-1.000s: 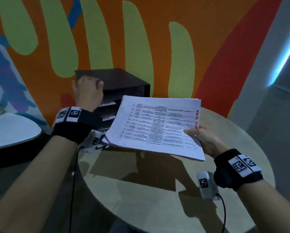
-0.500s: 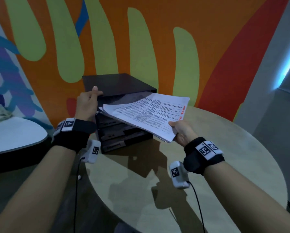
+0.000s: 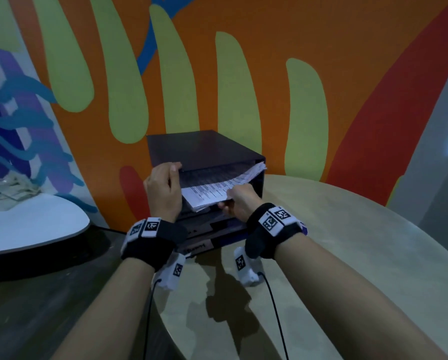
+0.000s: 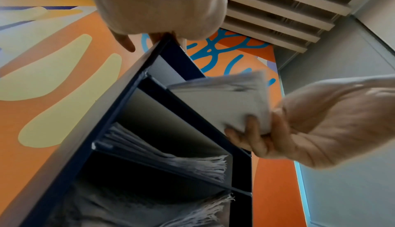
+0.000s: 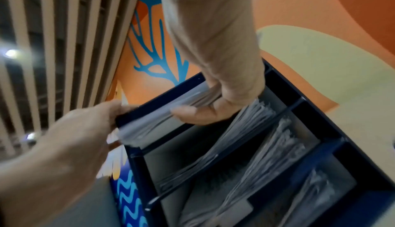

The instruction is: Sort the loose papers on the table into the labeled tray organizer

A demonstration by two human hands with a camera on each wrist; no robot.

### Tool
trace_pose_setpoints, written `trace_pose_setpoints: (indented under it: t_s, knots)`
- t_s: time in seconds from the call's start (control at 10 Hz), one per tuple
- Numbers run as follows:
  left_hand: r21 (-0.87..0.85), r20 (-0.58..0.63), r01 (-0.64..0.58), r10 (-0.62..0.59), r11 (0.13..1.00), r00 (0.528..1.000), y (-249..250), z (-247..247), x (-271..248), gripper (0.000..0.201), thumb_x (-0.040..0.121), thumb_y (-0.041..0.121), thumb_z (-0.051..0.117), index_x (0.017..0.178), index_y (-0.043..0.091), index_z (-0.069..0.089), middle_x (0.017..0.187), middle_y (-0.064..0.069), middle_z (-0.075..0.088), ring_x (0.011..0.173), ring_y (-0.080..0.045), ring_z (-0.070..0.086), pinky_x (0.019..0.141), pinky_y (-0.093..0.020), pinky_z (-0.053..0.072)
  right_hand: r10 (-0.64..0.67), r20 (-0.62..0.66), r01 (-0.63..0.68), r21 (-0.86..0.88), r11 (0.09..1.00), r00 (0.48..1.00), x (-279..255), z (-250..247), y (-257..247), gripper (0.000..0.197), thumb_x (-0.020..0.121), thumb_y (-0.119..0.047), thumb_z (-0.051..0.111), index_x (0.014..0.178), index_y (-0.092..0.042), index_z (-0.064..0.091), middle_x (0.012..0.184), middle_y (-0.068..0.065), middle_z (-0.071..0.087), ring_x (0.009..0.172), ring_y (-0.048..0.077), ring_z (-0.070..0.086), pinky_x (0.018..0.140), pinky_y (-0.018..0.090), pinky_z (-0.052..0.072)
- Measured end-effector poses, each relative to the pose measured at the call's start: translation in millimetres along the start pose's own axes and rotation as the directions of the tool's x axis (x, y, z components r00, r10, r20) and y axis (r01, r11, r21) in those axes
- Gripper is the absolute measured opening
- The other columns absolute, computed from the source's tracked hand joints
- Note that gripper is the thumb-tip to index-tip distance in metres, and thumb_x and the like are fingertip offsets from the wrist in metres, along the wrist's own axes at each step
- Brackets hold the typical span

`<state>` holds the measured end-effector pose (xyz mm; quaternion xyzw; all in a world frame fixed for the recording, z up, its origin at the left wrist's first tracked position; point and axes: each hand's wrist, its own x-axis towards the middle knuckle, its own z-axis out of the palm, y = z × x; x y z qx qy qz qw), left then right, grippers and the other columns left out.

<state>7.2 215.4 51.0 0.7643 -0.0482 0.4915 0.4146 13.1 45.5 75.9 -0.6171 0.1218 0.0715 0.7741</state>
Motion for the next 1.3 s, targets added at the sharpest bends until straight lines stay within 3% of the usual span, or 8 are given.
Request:
trace_pose_setpoints:
  t_s: [0.1,0.2,0.4,0.5,0.7,0.8,0.9,1.3]
  knots:
    - [-0.008,-0.015,-0.033,0.033,0.999,0.999,-4,2,-1,0.038,0.101,0.027,0.037,0.103,0.011,0.071,0.104,-0.005,0.07,0.105,-0.026,0.061,0.088,-0.055,0.047,-0.035,-0.014,0.035,0.041,0.999,0.999,10,10,-15,0.02,0.098,0.007,0.029,0.087,-0.009,0.034,0.074,0.008,0.039,0.043,0.014,0.038,0.032,0.013,0.024]
    - [-0.019,-0.029,-0.041,0.04,0.999,0.999,-6,5,0,0.04,0.1,0.029,0.036,0.102,0.011,0.071,0.104,-0.005,0.07,0.105,-0.026,0.061,0.088,-0.056,0.047,-0.036,0.0,0.036,0.143,0.989,0.999,20,23,-25,0.011,0.099,0.007,0.034,0.099,-0.004,0.036,0.077,0.013,0.044,0.028,0.012,0.044,0.03,0.014,0.029]
    - [-0.006,-0.019,-0.054,0.054,0.999,0.998,-6,5,1,0.039,0.099,0.029,0.036,0.101,0.012,0.071,0.104,-0.002,0.07,0.105,-0.023,0.06,0.087,-0.054,0.047,0.014,0.046,-0.028,0.311,0.95,0.999,32,50,-31,0.052,0.094,0.017,0.026,0.143,0.0,0.026,0.128,0.039,0.047,0.072,0.047,0.067,0.044,0.041,0.055]
    - [-0.001,-0.01,-0.048,0.048,0.999,0.999,-5,6,-1,0.039,0.099,0.029,0.035,0.101,0.012,0.071,0.105,-0.001,0.07,0.106,-0.02,0.059,0.089,-0.052,0.046,0.194,0.044,-0.193,0.452,0.871,0.98,36,48,-30,0.041,0.101,0.001,0.029,0.142,0.009,0.031,0.134,0.03,0.049,0.105,0.045,0.057,0.042,0.034,0.052]
    - [0.034,0.011,-0.042,0.041,0.999,0.999,-3,3,-2,0.039,0.098,0.03,0.034,0.103,0.015,0.07,0.108,0.002,0.069,0.11,-0.016,0.057,0.09,-0.044,0.044,0.115,0.04,-0.121,0.429,0.895,0.993,48,48,-22,0.037,0.104,-0.01,0.037,0.139,0.0,0.042,0.133,0.021,0.055,0.107,0.028,0.062,0.076,0.028,0.058]
    - [0.043,0.026,-0.045,0.044,0.998,0.999,-3,2,-1,0.037,0.098,0.029,0.035,0.104,0.015,0.069,0.108,0.002,0.068,0.11,-0.018,0.059,0.09,-0.05,0.046,0.147,-0.024,-0.13,0.335,0.933,0.989,53,50,-20,0.029,0.103,-0.009,0.039,0.124,0.0,0.056,0.108,0.021,0.07,0.092,0.032,0.071,0.073,0.03,0.059]
    - [0.076,0.041,-0.071,0.068,0.995,0.997,-4,0,-2,0.034,0.096,0.026,0.037,0.104,0.016,0.068,0.109,0.003,0.068,0.11,-0.018,0.059,0.09,-0.052,0.046,-0.039,-0.012,0.04,0.085,0.996,0.999,29,39,-12,0.013,0.097,-0.001,0.047,0.103,0.01,0.051,0.056,0.022,0.065,0.042,0.025,0.065,0.038,0.023,0.048]
    - [0.363,0.066,-0.073,0.053,0.929,0.996,35,17,-22,0.022,0.089,0.017,0.057,0.111,0.015,0.062,0.12,-0.003,0.058,0.128,-0.022,0.044,0.112,-0.05,0.015,-0.265,-0.248,0.108,-0.507,0.855,0.932,3,-208,40,0.023,0.093,-0.015,0.057,0.071,-0.007,0.058,0.067,0.013,0.064,0.056,0.024,0.056,0.054,0.03,0.045]
